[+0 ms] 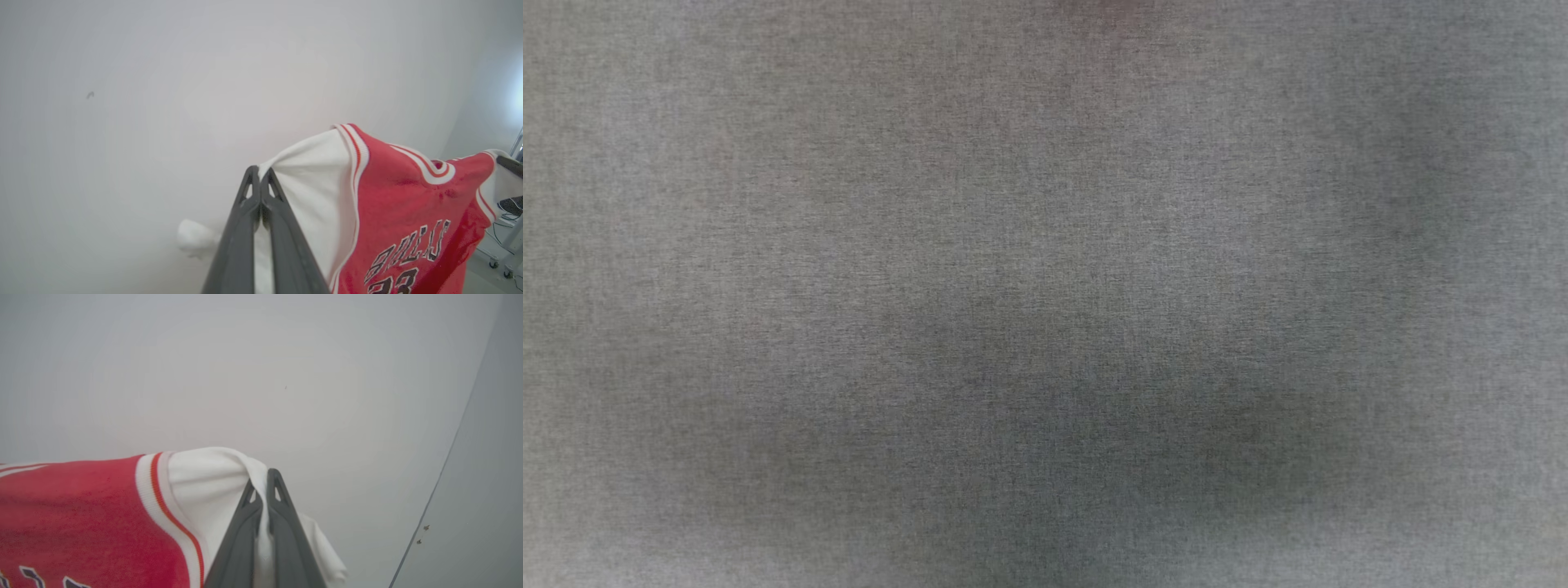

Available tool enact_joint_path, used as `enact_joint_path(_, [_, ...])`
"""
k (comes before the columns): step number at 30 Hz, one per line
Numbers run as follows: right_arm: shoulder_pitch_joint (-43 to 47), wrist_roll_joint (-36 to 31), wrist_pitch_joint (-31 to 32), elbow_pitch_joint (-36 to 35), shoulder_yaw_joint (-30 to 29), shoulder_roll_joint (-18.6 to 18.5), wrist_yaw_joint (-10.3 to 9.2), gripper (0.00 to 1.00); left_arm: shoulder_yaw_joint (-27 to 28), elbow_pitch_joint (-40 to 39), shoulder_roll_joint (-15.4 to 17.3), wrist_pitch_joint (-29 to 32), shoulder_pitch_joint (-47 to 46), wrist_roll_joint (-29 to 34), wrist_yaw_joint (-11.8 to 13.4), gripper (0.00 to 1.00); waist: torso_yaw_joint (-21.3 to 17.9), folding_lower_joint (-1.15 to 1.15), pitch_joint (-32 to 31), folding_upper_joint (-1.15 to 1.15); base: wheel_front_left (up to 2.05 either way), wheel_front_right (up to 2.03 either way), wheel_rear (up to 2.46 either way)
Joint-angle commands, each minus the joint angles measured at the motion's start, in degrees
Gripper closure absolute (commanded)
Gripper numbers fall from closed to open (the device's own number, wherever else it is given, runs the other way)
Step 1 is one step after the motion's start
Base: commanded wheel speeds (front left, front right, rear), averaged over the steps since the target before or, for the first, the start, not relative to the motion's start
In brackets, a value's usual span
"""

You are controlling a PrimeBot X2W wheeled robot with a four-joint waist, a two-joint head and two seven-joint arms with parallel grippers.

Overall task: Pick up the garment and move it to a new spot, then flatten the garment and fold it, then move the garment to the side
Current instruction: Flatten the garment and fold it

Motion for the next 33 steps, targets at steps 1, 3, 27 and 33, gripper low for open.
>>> enact_joint_path(1, [-3.27,-2.3,-3.03,2.47,-2.05,1.11,-0.04,1.0,1.69,1.56,-0.59,-0.87,-2.36,0.77,0.13,1.0,-0.16,0.0,-0.41,0.0,0.0,0.0,0.0])
enact_joint_path(3, [-5.94,-4.71,-5.86,4.92,-3.98,1.88,-0.04,1.0,3.33,2.03,-1.49,-1.2,-3.59,0.9,0.13,1.0,-0.17,0.0,-0.95,0.0,0.0,0.0,0.0])
enact_joint_path(27, [39.51,16.97,-4.09,-7.11,8.5,-9.51,-0.03,1.0,8.04,-29.5,6.32,-1.27,46.23,-0.13,0.13,1.0,0.29,0.0,-8.94,0.0,0.0,0.0,0.0])
enact_joint_path(33, [58.8,20.87,0.81,-21.62,5.2,-10.46,-0.03,1.0,13.43,-32.79,3.93,-1.27,63.57,2.36,0.13,1.0,0.35,0.0,-10.28,0.0,0.0,0.0,0.0])
